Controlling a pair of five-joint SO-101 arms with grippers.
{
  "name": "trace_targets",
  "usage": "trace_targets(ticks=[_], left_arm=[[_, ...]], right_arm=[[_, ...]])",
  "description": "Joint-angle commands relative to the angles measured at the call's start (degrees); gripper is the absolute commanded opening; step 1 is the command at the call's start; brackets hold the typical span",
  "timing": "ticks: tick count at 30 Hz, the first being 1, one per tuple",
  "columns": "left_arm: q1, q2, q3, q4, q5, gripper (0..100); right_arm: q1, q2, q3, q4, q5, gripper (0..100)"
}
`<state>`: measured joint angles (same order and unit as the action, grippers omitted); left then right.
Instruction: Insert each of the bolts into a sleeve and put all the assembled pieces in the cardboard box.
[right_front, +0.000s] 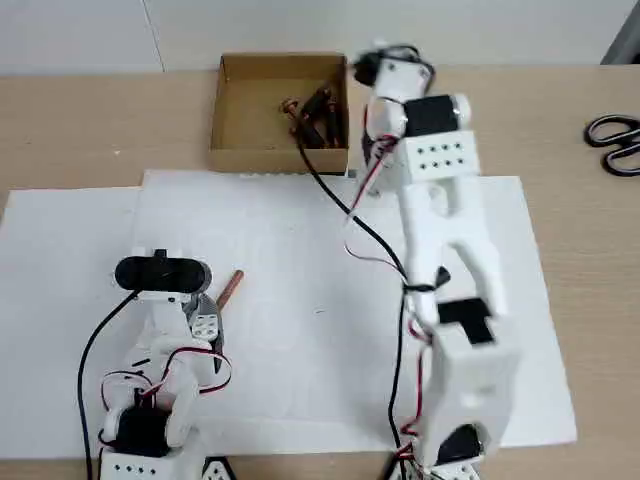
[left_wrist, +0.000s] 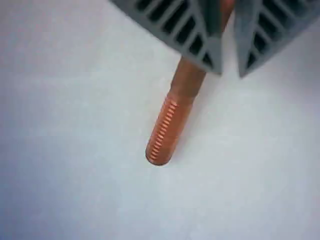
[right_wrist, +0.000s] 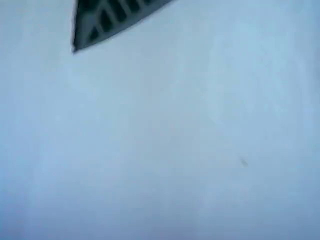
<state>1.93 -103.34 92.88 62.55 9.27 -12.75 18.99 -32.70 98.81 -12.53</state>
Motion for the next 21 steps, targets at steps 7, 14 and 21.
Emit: trace_targets(ticks=[7,14,21], left_arm=[[-0.09,-0.35,-0.13,0.09,0.26,1],[0.26,-0.35,-0.13,0.09,0.00,1],[0.35,-0.35,-0.13,0.09,-0.18,1]], right_arm=[[0.75,-19.91,29.27,0.66,-7.30,25.0],[0.40,-24.22,36.13,-1.19,-11.96,25.1],[0.40,-24.22,41.58,-9.19,-28.75,25.1]])
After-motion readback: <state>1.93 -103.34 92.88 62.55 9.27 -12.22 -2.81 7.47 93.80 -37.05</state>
